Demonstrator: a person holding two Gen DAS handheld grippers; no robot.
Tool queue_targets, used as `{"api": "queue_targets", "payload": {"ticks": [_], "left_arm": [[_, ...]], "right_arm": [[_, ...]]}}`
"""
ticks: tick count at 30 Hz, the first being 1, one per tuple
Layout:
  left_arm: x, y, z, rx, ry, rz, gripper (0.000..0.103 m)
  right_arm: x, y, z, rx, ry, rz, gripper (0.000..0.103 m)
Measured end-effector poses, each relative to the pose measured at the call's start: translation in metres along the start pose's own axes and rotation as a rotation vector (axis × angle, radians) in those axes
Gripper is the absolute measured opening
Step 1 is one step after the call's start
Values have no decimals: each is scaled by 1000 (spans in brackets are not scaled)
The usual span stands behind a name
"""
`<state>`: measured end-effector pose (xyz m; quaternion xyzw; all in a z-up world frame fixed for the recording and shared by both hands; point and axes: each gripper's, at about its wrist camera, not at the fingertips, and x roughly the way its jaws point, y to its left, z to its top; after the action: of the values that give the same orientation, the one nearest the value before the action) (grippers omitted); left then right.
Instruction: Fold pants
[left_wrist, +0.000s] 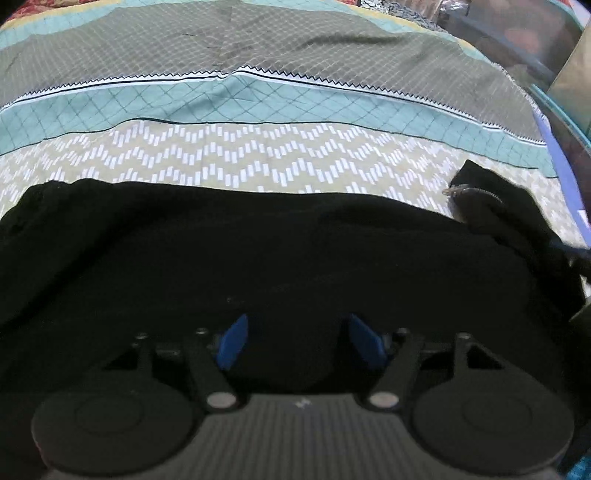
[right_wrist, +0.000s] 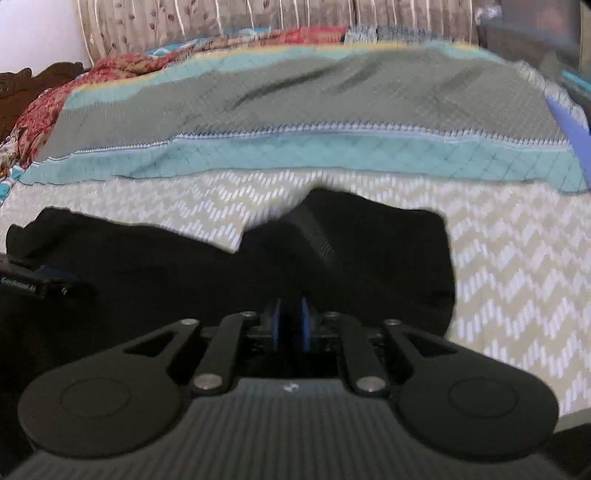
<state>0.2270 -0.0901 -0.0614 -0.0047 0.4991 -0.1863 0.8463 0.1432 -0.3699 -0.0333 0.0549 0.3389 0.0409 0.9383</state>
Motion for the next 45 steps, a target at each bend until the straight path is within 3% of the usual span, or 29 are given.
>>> {"api": "queue_targets", "payload": {"ticks": [1, 2, 4, 7, 10, 12, 14, 16, 19, 22, 24, 27, 28, 29, 30, 31, 35, 41, 45], "left_arm": [[-5, 3, 1, -4, -13, -4, 63], [-11, 6, 2, -8, -31, -4, 63], [-22, 14, 5, -13, -67, 14, 67], [-32, 27, 12, 12, -112, 95, 77], [-33, 42, 23, 24, -132, 179, 78], [-31, 52, 33, 15, -131, 216, 78], [-28, 61, 40, -10, -124, 232, 78], [-29, 68, 41, -29, -127, 219, 78], [-28, 75, 40, -17, -139, 243, 79], [-26, 89, 40, -36, -132, 270, 79], [-26, 96, 39, -53, -140, 300, 79], [-28, 107, 39, -58, -147, 341, 79], [-28, 110, 39, -55, -145, 351, 79], [-29, 111, 39, -50, -143, 360, 79], [-30, 113, 39, -41, -142, 371, 79], [-31, 114, 38, -29, -141, 383, 79], [-38, 118, 35, 42, -137, 422, 80], [-54, 124, 33, 164, -179, 481, 94], [-64, 129, 34, 212, -205, 488, 100]], "right_arm": [[-5, -2, 4, 25, -48, -15, 60], [-2, 4, 5, 30, -89, -24, 70], [0, 12, 15, -6, -119, -32, 74], [21, 26, 26, -73, -72, -20, 78], [54, 42, 32, -144, -4, -26, 80], [80, 43, 33, -153, 58, -84, 75], [97, 36, 35, -132, 128, -135, 11], [77, 14, 44, -41, 63, -126, 9], [11, -32, 60, 70, -139, -192, 8], [-69, -104, 62, 267, -333, -272, 9], [-107, -153, 48, 420, -391, -303, 9], [-126, -199, 13, 566, -378, -366, 14], [-124, -204, 3, 570, -343, -446, 26], [-119, -213, -9, 590, -273, -536, 53], [-115, -222, -20, 632, -228, -578, 64], [-117, -228, -31, 675, -224, -591, 66], [-140, -238, -58, 808, -281, -586, 66], [-125, -201, -3, 668, -231, -463, 66], [-71, -182, 33, 585, -111, -448, 69]]}}
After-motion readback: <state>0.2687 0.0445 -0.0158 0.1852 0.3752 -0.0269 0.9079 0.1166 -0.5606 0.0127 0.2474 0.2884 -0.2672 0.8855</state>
